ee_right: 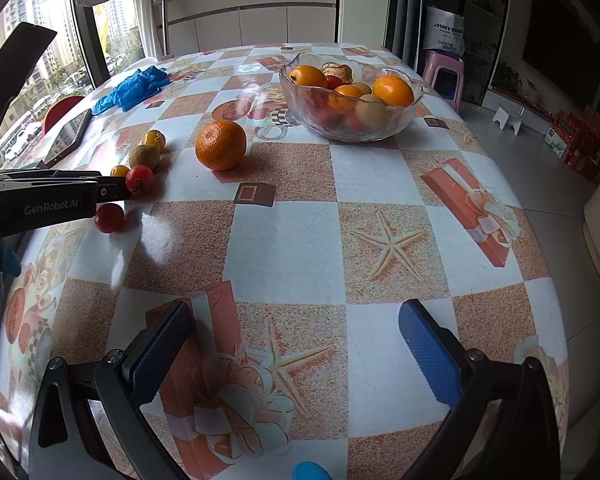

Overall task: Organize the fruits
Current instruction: 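Close the left tool on a small yellow tomato on the table, then grasp a red tomato with the right tool while the left tool holds the yellow tomato, then carry both tomatoes into the white tray and open both tools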

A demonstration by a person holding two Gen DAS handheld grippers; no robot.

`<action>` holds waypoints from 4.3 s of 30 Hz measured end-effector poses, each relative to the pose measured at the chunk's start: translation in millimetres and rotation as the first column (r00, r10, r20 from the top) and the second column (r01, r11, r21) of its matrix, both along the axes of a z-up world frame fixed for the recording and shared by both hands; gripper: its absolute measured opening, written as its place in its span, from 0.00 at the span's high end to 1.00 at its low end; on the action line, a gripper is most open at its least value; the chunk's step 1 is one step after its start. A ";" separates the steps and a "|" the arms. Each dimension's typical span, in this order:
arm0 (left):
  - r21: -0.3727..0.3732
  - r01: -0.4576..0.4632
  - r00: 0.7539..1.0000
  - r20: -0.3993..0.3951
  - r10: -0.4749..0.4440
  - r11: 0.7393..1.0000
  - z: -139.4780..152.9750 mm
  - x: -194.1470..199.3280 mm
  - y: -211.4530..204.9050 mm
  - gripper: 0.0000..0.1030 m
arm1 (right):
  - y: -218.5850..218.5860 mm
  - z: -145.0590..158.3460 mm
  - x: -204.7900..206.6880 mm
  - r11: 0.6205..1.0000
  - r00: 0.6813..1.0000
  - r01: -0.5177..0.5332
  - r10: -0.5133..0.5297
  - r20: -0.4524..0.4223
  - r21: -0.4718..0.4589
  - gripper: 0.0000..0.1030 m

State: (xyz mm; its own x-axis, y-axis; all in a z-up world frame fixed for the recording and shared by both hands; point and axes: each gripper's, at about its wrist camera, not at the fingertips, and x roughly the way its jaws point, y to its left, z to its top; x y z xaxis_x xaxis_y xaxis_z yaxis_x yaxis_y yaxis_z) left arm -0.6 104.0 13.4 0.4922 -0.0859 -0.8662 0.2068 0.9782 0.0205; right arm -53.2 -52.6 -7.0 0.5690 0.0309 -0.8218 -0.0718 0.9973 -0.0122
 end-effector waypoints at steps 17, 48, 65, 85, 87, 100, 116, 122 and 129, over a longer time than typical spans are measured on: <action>-0.025 0.024 0.999 0.045 -0.023 0.999 -0.4 -40.5 22.8 0.80 | 0.2 0.0 -0.1 1.000 1.000 0.001 -0.001 0.000 -0.002 0.00; -0.096 -0.033 0.996 0.080 0.041 0.995 -3.1 -139.1 66.6 0.80 | 116.2 9.7 42.6 0.972 0.976 -0.217 0.219 -0.013 0.089 0.79; -0.209 -0.096 0.994 0.039 0.107 0.973 10.4 -152.9 90.3 0.80 | 65.3 24.5 -19.4 0.964 0.987 -0.149 0.160 -0.032 0.220 0.79; -0.245 -0.145 0.972 0.145 0.184 0.959 49.7 -176.0 148.6 0.80 | 128.9 61.7 -39.1 0.947 0.966 -0.257 0.257 0.026 0.194 0.79; -0.247 -0.158 0.969 0.149 0.198 0.956 49.5 -177.6 157.0 0.80 | 139.7 63.8 -40.6 0.943 0.961 -0.275 0.274 0.029 0.187 0.79; -0.229 -0.225 0.949 0.168 0.266 0.947 42.2 -177.0 208.7 0.80 | 214.7 71.3 -39.3 0.909 0.921 -0.389 0.389 0.031 0.151 0.79; -0.237 -0.284 0.936 0.140 0.322 0.929 22.4 -160.4 248.6 0.80 | 291.5 52.9 -28.6 0.858 0.867 -0.488 0.498 -0.030 0.158 0.79; -0.240 -0.296 0.936 0.117 0.330 0.925 15.1 -155.9 254.9 0.80 | 303.5 43.6 -26.9 0.850 0.855 -0.500 0.514 -0.060 0.164 0.77; -0.232 -0.305 0.936 0.106 0.336 0.924 9.7 -153.2 256.6 0.80 | 309.4 35.6 -23.9 0.848 0.848 -0.505 0.522 -0.087 0.161 0.77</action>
State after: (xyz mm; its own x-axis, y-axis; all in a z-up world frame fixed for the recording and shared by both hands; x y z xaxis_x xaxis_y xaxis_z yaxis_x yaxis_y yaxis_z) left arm -153.9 360.6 23.2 0.6390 -0.0738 -0.7657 -0.1088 0.9767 -0.1849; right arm -77.1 256.8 28.6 0.3374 0.3993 -0.8525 -0.5668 0.8092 0.1547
